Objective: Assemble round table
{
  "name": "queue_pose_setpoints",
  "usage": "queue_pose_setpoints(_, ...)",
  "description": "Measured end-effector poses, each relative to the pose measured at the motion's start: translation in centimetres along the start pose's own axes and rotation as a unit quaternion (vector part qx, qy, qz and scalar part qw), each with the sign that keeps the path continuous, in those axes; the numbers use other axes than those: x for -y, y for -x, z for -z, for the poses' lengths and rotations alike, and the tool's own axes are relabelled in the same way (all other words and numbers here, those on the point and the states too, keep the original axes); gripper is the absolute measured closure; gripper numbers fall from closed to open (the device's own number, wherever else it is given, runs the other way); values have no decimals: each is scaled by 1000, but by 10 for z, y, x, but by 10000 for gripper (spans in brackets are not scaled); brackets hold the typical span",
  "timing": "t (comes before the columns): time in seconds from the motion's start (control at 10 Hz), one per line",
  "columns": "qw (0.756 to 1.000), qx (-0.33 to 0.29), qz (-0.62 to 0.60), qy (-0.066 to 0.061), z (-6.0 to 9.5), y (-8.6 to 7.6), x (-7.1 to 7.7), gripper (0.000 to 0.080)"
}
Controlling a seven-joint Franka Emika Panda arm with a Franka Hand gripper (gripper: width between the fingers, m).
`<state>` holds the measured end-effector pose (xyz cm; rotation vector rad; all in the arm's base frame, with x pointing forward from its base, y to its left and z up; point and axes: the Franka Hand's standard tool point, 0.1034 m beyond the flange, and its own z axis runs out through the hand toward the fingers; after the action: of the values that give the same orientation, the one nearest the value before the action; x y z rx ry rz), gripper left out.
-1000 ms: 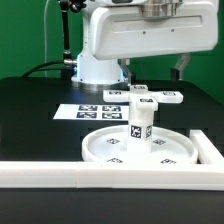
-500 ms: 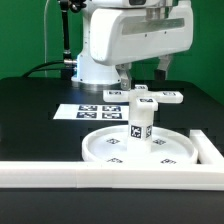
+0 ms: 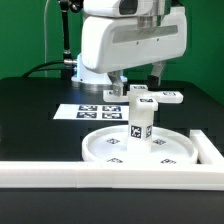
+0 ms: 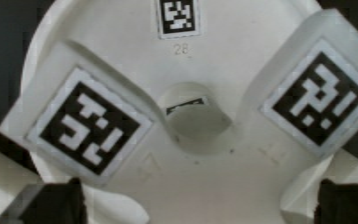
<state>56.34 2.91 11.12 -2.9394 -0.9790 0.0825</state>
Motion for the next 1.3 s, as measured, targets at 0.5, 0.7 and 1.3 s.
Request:
queue_pose_setpoints(0.5, 1000, 2, -14, -1, -3, -3, 3, 150)
queue_pose_setpoints(0.7, 1000, 5, -14, -2, -7, -2, 3, 150)
queue_pose_setpoints(1.3, 1000, 6, -15, -1, -7, -1, 2, 369)
